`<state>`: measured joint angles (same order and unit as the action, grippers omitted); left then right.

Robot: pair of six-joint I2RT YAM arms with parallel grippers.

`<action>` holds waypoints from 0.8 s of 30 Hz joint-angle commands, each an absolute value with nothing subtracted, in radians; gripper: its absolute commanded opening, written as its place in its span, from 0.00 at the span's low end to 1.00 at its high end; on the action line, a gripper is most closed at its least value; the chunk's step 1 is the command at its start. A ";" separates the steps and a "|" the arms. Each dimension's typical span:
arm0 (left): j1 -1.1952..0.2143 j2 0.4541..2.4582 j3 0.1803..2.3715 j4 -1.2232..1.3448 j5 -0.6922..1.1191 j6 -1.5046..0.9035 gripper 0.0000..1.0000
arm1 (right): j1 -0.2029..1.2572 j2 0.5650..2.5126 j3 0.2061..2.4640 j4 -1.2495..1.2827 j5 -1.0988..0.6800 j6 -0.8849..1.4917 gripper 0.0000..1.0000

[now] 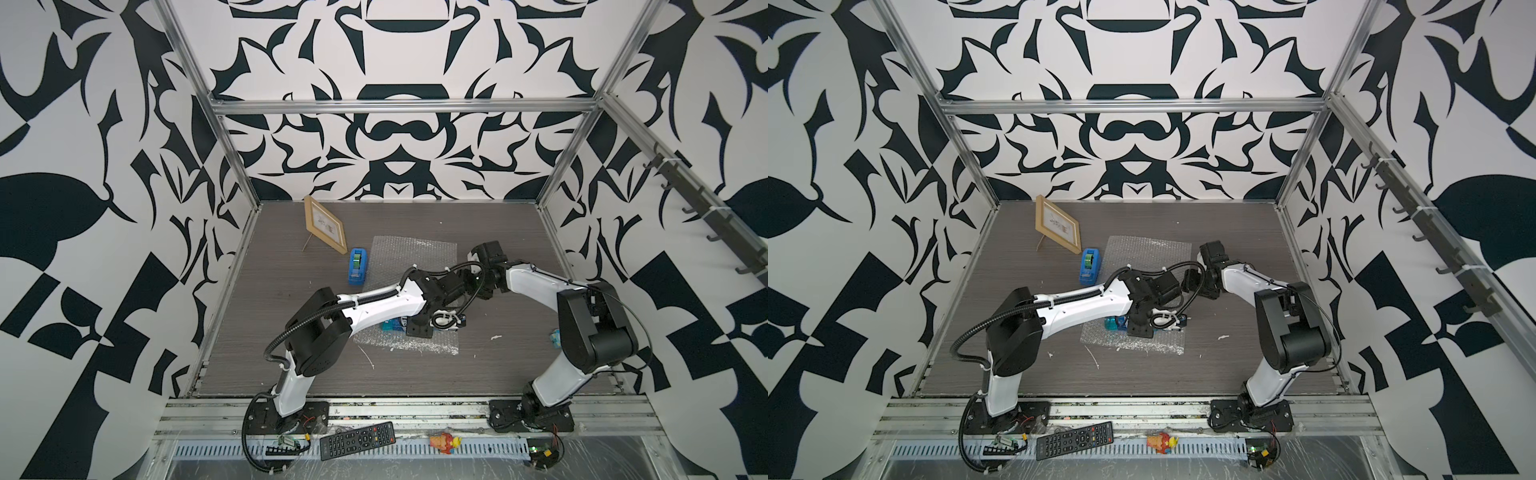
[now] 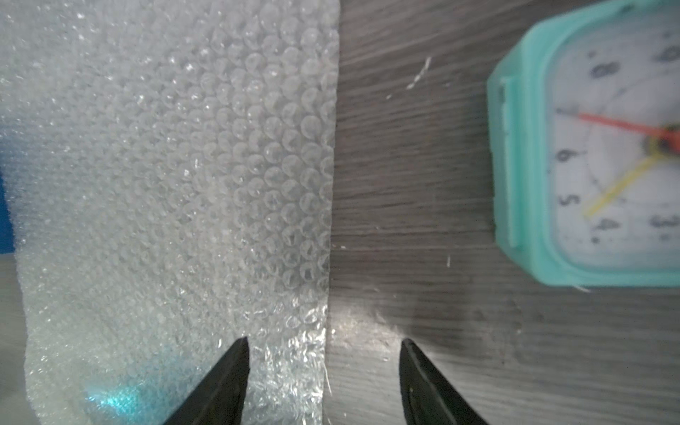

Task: Wrap wine bottles in bubble wrap
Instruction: Place the wine bottle on the bubble wrap.

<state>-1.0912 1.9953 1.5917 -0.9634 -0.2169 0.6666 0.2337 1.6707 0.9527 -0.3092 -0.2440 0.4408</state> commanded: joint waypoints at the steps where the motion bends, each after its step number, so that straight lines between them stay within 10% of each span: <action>1: -1.089 2.004 1.628 -1.029 -0.281 0.741 0.00 | 0.238 1.656 0.988 -0.308 -0.246 0.419 0.66; 24: -1.072 2.077 1.715 -1.071 -0.292 0.697 0.00 | 0.210 1.508 0.897 -0.339 -0.176 0.402 0.66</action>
<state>-1.0782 2.1407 1.6737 -1.0000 -0.2680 0.6899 0.2100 1.5345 0.9058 -0.3229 -0.1864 0.4103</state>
